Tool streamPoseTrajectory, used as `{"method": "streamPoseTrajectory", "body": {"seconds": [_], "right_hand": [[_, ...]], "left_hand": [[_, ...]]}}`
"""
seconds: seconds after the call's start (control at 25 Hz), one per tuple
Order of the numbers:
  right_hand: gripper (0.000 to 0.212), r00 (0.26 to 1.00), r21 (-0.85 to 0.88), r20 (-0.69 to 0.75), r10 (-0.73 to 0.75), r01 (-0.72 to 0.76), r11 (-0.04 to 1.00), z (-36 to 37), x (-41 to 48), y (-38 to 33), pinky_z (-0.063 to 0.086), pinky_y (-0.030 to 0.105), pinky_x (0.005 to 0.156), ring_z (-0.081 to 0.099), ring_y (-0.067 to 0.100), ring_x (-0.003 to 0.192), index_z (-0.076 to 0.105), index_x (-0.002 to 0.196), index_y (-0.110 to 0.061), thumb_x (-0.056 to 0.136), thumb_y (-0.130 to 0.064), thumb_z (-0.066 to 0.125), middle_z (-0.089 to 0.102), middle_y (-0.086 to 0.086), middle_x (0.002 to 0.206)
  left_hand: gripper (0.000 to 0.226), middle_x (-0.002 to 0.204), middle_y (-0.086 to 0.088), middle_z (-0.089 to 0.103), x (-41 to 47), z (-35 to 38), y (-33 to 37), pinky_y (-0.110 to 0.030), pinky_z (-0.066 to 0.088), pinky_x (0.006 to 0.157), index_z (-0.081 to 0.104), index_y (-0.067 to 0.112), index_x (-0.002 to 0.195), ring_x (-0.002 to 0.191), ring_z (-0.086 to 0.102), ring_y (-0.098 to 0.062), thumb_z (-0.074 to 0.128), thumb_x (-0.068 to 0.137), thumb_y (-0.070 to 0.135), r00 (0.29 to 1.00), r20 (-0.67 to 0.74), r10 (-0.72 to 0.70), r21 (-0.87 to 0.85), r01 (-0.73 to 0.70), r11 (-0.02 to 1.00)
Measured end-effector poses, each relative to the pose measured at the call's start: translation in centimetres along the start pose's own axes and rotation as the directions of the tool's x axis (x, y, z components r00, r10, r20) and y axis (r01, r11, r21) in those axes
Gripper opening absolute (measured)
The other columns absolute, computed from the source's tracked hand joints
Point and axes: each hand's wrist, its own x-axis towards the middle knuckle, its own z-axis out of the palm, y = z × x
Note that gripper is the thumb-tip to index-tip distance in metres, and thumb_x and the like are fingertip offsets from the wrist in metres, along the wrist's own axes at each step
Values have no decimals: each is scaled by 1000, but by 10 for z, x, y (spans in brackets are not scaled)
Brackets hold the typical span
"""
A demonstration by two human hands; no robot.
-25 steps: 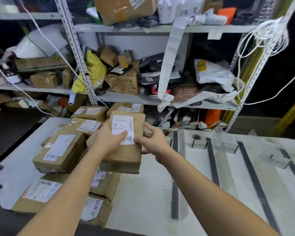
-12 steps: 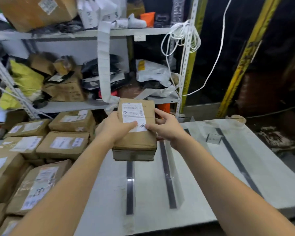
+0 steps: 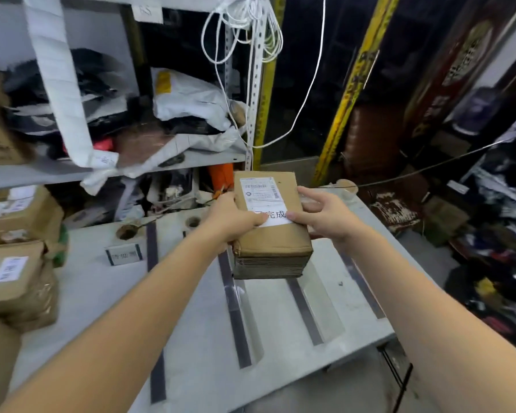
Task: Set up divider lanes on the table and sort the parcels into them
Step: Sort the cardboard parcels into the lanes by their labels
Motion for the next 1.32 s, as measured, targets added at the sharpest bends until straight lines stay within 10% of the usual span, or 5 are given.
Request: {"method": "streamPoseTrajectory", "body": {"seconds": [0.4, 0.76, 1.0, 1.32], "right_hand": [[81, 981, 90, 146, 127, -141, 986, -31, 67, 105, 59, 25, 54, 74, 8, 86, 40, 154, -37, 87, -15, 81, 71, -25, 98], [90, 961, -44, 222, 165, -160, 986, -14, 106, 152, 53, 54, 102, 63, 28, 125, 29, 160, -17, 86, -6, 80, 60, 10, 144], [89, 976, -242, 153, 153, -113, 964, -2, 121, 167, 53, 45, 103, 64, 21, 122, 37, 156, -15, 80, -13, 83, 65, 5, 137], [65, 985, -479, 96, 146, -83, 874, 20, 123, 172, 56, 39, 92, 68, 29, 112, 58, 136, -12, 75, -15, 82, 73, 9, 118]], "left_hand": [[70, 121, 8, 67, 38, 87, -38, -46, 57, 93, 51, 33, 119, 108, 65, -21, 81, 56, 34, 980, -40, -195, 62, 197, 978], [67, 135, 0, 62, 68, 118, -78, -33, 51, 95, 48, 22, 138, 117, 59, -20, 79, 80, 9, 952, -80, -295, 137, 304, 943], [66, 140, -4, 58, 87, 131, -99, -26, 45, 83, 39, 15, 144, 115, 55, -17, 68, 86, 1, 938, -24, -345, 169, 344, 923], [72, 147, -9, 51, 92, 138, -120, -38, 47, 107, 24, 11, 152, 132, 51, -29, 64, 93, 6, 912, 14, -410, 309, 385, 869]]}}
